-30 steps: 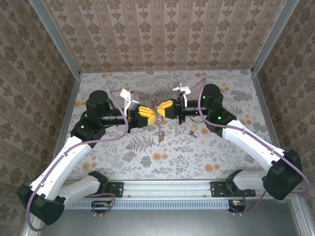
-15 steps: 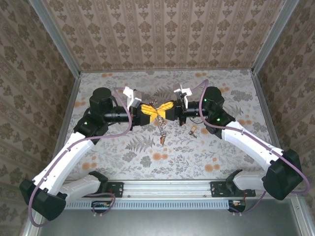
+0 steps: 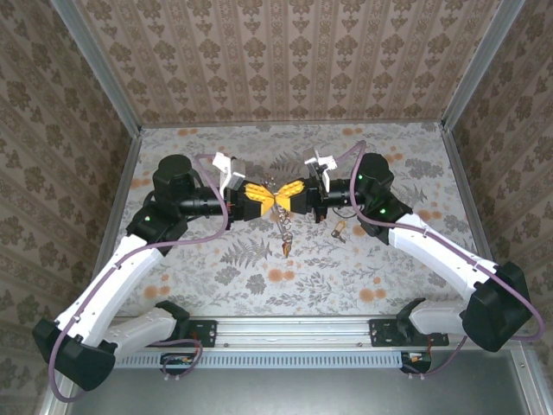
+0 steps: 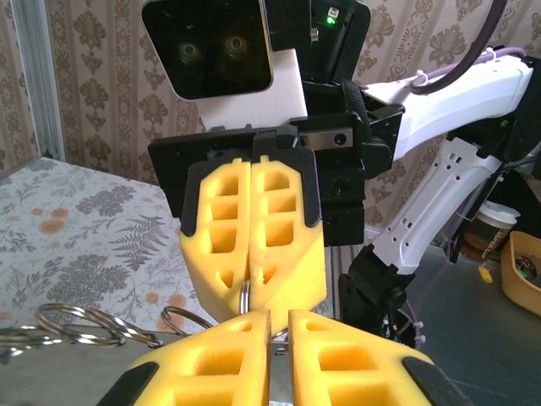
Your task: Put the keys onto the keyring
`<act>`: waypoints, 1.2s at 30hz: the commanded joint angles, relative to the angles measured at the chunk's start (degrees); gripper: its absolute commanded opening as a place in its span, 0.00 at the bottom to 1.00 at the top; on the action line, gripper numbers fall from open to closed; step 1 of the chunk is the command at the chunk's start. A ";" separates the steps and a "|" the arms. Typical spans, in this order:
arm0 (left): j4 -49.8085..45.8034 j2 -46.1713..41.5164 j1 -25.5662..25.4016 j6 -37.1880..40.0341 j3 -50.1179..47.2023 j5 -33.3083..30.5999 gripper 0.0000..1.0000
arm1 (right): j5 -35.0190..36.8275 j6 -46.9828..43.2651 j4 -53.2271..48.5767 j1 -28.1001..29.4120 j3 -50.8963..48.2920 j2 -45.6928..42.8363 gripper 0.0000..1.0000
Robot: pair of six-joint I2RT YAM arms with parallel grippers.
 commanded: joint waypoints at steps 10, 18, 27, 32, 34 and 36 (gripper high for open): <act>-0.16 0.83 -0.60 1.88 1.55 0.39 0.13 | -2.77 -0.10 3.22 0.98 1.09 -1.62 0.00; -2.59 -1.14 0.46 3.23 1.33 0.16 0.12 | -2.69 -0.80 2.21 1.02 0.63 -2.64 0.00; -2.44 -0.75 0.72 2.84 2.00 1.65 0.16 | -1.98 -0.83 1.75 1.06 0.92 -2.59 0.00; -1.33 -0.13 0.51 2.23 2.10 2.18 0.17 | -2.24 -0.89 2.11 1.32 0.84 -2.11 0.00; -1.27 0.63 -0.10 2.35 2.23 2.66 0.17 | -2.15 -1.03 2.31 1.40 0.73 -2.02 0.00; -1.32 1.16 -0.58 2.59 2.48 2.93 0.17 | -2.22 -0.77 2.72 1.42 0.87 -1.73 0.00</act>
